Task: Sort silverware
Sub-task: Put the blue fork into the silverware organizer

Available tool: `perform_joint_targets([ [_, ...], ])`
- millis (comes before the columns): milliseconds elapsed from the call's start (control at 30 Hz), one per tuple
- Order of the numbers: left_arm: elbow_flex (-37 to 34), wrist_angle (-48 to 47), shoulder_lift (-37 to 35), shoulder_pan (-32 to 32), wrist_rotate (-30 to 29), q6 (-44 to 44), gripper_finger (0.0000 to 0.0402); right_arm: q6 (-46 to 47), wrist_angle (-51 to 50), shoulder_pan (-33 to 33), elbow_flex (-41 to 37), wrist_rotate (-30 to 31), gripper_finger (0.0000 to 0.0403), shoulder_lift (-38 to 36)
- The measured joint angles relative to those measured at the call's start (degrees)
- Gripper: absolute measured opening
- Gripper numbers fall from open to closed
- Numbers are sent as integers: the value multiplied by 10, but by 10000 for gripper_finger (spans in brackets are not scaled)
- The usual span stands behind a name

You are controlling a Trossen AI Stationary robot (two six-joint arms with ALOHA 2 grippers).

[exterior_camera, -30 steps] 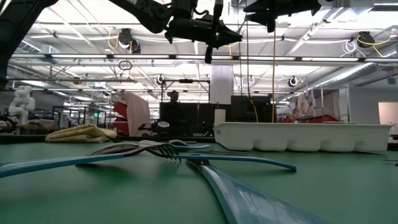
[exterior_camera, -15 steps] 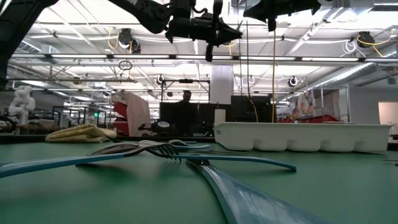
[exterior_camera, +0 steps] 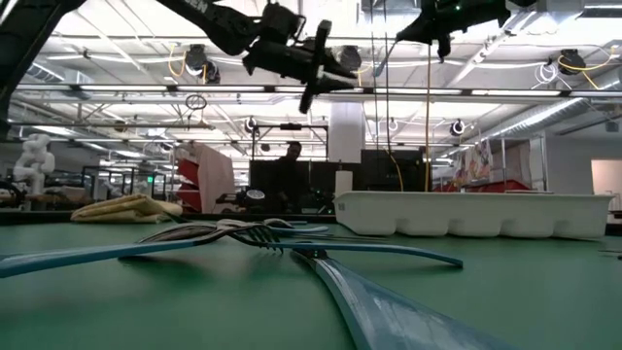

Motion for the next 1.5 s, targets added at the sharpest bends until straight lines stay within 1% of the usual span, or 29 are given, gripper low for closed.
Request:
perform_joint_targets([
  [67, 0, -37, -3, 18, 0, 14, 105, -10, -32, -23, 0, -6, 1, 3],
  [167, 0, -83, -3, 44, 3, 14, 108, -40, -113, -51, 0, -14, 1, 15],
  [300, 0, -150, -3, 74, 7, 0, 109, -69, -212, -48, 0, -97, 1, 44],
  [367, 0, -184, -3, 85, 14, 5, 109, -83, -225, -35, -13, -117, 1, 50],
  [467, 0, -211, -3, 100, 63, 31, 109, -101, -218, -18, -42, -148, 1, 51],
  [533, 0, -215, -3, 109, 94, 33, 109, -108, -214, -5, -73, -170, 1, 56],
  [600, 0, -211, -3, 116, 110, 33, 109, -106, -193, 7, -112, -191, 1, 60],
  [767, 0, -207, -18, 123, 111, 44, 109, -48, -65, 38, -204, -255, 0, 57],
  [967, 0, -203, -43, 132, 98, 45, 109, 11, 41, 74, -265, -275, 0, 58],
  [1133, 0, -203, -57, 151, 88, 45, 109, 41, 100, 126, -306, -270, 0, 58],
  [1300, 0, -206, -59, 166, 87, 45, 109, 61, 147, 166, -344, -216, 0, 63],
  [1500, 0, -209, -59, 171, 85, 45, 109, 100, 247, 197, -357, -187, 0, 125],
])
